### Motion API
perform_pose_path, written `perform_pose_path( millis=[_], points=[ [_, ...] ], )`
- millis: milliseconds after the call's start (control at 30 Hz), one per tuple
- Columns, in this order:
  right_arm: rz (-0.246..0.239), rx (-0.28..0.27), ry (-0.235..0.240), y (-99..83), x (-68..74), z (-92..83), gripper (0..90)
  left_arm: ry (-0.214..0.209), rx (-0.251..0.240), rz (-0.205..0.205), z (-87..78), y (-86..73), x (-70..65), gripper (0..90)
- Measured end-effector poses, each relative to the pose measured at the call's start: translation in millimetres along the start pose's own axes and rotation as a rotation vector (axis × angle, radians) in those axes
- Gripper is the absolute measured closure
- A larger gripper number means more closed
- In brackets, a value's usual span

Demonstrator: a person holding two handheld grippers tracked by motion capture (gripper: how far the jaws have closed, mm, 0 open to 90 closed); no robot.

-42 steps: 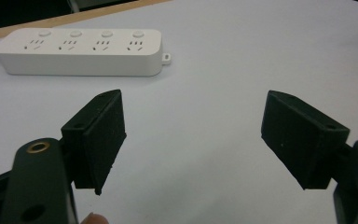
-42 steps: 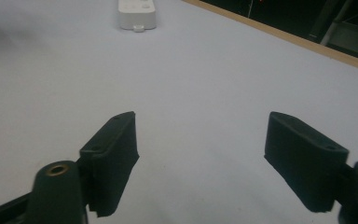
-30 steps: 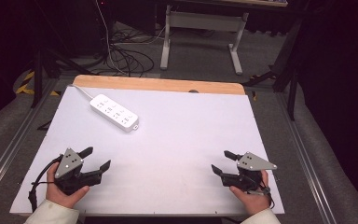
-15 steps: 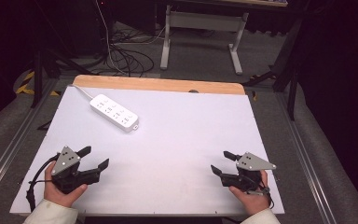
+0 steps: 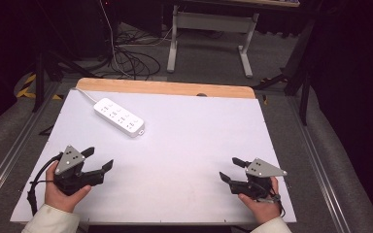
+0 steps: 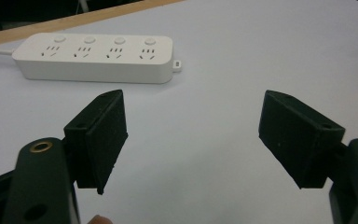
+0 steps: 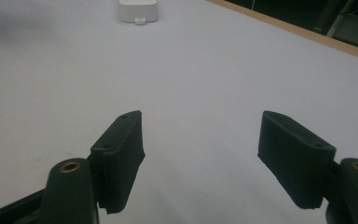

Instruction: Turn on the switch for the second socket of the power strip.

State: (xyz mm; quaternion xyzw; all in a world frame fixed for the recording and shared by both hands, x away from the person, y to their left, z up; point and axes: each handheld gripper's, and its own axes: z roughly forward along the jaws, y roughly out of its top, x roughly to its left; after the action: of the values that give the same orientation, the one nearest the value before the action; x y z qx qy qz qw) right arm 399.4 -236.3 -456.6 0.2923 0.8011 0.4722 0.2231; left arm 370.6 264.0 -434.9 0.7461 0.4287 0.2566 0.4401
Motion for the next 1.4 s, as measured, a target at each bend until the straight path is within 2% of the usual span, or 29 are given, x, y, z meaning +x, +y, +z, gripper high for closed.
perform_pose_path(
  millis=[233, 333, 367, 567, 600, 667, 700, 900, 967, 1033, 1133, 1233, 1400],
  points=[
    [0.002, 0.002, -0.001, -0.3, -0.1, -0.1, 31.5, 0.01, 0.008, 0.029, 2.3, 13.3, -1.4, 24.4],
    [0.002, 0.001, -0.001, -0.3, -0.2, -0.1, 31.5, 0.008, 0.013, 0.029, 4.1, 19.5, -0.4, 24.4],
    [0.001, 0.0, 0.0, -0.4, -0.4, 0.2, 31.4, 0.0, 0.012, 0.016, 5.3, 21.2, -0.5, 24.4],
    [0.003, 0.0, 0.002, -0.6, -0.4, 0.3, 31.4, 0.006, 0.022, 0.033, 9.6, 31.0, -0.2, 24.7],
    [0.004, 0.0, 0.002, -0.7, -0.4, 0.3, 31.4, 0.012, 0.027, 0.041, 9.8, 32.5, -0.4, 24.6],
    [0.005, -0.001, 0.0, -0.6, -0.5, 0.0, 31.3, 0.056, 0.035, 0.095, 10.2, 35.4, -3.6, 24.5],
    [0.005, -0.002, -0.001, -0.5, -0.6, 0.0, 31.3, 0.059, 0.036, 0.109, 10.4, 36.7, -5.3, 24.5],
    [0.002, 0.001, 0.0, -0.6, -0.4, 0.5, 31.2, 0.044, 0.033, 0.082, 12.3, 44.4, -4.2, 24.0],
    [0.001, 0.001, -0.002, -0.6, -0.5, 0.3, 31.2, 0.019, 0.033, 0.05, 13.5, 47.6, -2.2, 24.5],
    [0.003, 0.0, -0.002, -0.6, -0.5, 0.2, 31.2, 0.005, 0.032, 0.058, 14.7, 51.2, 0.2, 29.4],
    [0.003, 0.002, -0.008, -0.5, -0.3, 0.0, 30.5, -0.018, 0.038, 0.086, 15.9, 58.7, 5.3, 42.7],
    [0.008, -0.002, -0.01, -0.6, -0.6, -0.4, 30.2, -0.013, 0.037, 0.088, 18.4, 66.8, 10.1, 51.4],
    [0.005, 0.002, -0.006, -0.8, -0.8, 0.2, 30.2, 0.0, 0.032, 0.033, 24.4, 77.2, 20.5, 62.2]
  ],
)
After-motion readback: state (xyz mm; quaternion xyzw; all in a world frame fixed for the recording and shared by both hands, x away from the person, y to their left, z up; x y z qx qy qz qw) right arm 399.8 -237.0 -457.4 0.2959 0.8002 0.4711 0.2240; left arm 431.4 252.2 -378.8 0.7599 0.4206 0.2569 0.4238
